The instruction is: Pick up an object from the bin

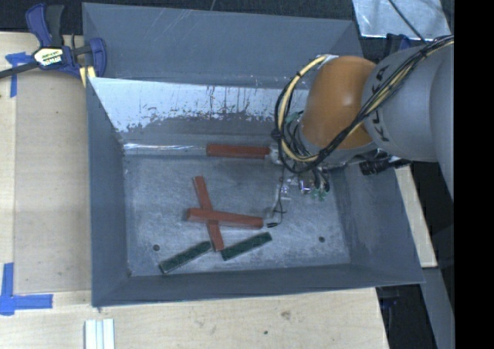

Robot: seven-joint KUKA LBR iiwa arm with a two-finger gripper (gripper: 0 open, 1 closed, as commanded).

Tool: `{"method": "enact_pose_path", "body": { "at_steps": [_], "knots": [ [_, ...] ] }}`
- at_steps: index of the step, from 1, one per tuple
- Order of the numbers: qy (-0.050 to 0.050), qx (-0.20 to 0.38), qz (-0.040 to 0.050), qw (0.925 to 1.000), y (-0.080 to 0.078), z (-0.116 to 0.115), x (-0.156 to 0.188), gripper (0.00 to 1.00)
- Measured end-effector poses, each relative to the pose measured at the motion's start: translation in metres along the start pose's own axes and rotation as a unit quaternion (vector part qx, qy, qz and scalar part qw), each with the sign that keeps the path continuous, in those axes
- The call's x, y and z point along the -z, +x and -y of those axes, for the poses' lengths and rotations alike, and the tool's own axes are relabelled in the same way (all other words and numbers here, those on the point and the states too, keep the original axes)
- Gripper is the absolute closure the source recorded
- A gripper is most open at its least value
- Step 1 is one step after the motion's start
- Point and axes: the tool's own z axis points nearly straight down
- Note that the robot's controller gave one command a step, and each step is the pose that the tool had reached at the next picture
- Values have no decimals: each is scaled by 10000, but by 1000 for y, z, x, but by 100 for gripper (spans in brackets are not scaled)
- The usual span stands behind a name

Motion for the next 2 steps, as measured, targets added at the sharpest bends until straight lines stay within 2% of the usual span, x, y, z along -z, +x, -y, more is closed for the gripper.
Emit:
{"method": "enact_pose_path", "body": {
  "at_steps": [1,2],
  "knots": [
    [5,144,40,9999,34,-37,-2,0],
    [4,223,4,9998,73,-60,-1,0]
  ]
}}
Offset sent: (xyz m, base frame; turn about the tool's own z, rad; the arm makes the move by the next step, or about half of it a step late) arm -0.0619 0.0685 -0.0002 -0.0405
